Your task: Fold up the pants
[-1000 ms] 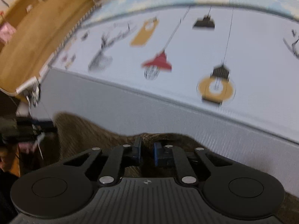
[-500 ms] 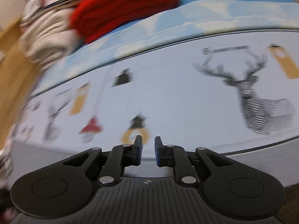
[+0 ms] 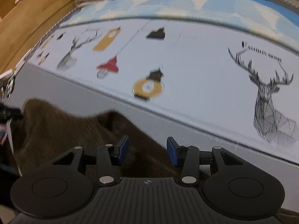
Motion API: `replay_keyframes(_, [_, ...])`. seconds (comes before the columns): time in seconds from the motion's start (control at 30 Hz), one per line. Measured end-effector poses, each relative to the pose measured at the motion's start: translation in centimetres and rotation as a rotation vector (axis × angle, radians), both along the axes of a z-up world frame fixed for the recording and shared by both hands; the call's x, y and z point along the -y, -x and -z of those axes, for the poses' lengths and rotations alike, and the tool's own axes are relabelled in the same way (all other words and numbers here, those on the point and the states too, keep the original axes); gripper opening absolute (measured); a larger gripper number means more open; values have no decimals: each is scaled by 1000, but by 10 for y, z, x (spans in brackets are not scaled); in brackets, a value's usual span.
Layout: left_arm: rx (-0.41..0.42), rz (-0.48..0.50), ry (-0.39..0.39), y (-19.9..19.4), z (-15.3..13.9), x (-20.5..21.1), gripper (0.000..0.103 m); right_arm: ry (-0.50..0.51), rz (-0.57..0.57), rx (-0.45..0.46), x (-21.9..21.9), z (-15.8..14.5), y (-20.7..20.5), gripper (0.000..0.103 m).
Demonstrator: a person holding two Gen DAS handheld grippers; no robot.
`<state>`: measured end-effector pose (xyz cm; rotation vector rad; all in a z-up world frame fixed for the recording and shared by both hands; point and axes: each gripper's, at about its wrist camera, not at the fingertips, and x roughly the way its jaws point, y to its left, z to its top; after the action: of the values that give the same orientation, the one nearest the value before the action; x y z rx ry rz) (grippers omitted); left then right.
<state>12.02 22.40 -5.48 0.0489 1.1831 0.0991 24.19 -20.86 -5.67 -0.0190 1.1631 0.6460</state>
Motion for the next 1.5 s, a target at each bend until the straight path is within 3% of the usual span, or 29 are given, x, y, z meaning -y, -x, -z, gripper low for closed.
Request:
replay_keyframes(0.1, [3, -10, 6, -3, -1, -1, 35, 114, -109, 55, -10, 8, 15, 46])
replay_keyframes(0.3, [2, 44, 0, -5, -1, 17, 35, 228, -210, 149, -28, 19, 32, 43])
replay_keyframes(0.4, [1, 43, -6, -6, -1, 17, 35, 255, -277, 154, -34, 19, 39, 25])
replay_keyframes(0.47, [1, 30, -4, -6, -1, 15, 35, 264, -286, 154, -32, 17, 39, 7])
replay_keyframes(0.63, [3, 39, -1, -6, -2, 17, 35, 128, -70, 154, -3, -2, 14, 6])
replay_keyframes(0.77, [4, 39, 1, -6, -3, 16, 35, 170, -62, 143, -8, 5, 15, 9])
replay_keyframes(0.87, [5, 39, 2, -6, -4, 15, 35, 196, -24, 156, -11, 0, 12, 24])
replay_keyframes(1.0, [3, 38, -1, -7, -3, 15, 36, 78, -89, 221, -24, -21, 18, 24])
replay_keyframes(1.1, [7, 35, 6, -7, -4, 14, 36, -96, -184, 140, -37, -27, 22, 23])
replay_keyframes(1.13, [7, 36, 5, -7, -4, 14, 36, -109, -230, 132, -46, -24, 26, 23])
replay_keyframes(1.2, [7, 37, 5, -7, -4, 14, 36, -51, -271, 134, -63, -13, 28, 23])
replay_keyframes(1.3, [9, 40, 10, -5, -5, 14, 36, 70, -190, 127, -75, 12, 17, 20])
replay_keyframes(1.37, [11, 43, 16, -3, -6, 13, 36, 74, -122, 102, -76, 24, 8, 19])
replay_keyframes(1.5, [6, 53, 33, -1, -6, 10, 36, 74, -82, 135, -82, 22, 6, 17])
